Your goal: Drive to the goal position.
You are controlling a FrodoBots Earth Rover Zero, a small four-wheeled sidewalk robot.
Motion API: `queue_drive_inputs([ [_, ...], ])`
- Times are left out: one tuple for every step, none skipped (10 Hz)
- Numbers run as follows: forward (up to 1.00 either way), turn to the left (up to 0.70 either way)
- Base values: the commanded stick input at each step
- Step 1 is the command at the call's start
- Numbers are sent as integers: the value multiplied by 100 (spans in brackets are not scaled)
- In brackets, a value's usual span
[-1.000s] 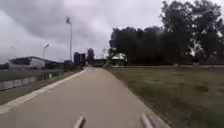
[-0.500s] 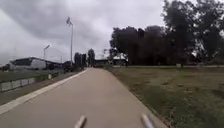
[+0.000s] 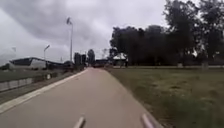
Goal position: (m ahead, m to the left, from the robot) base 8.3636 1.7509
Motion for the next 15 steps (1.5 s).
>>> queue_drive_inputs([
  [100, 7],
  [100, 23],
  [100, 35],
  [100, 25],
  [100, 30],
  [100, 19],
  [100, 13],
  [100, 15],
  [100, 16],
  [100, 28],
  [100, 25],
  [100, 10],
  [100, 0],
  [100, 0],
  [100, 0],
])
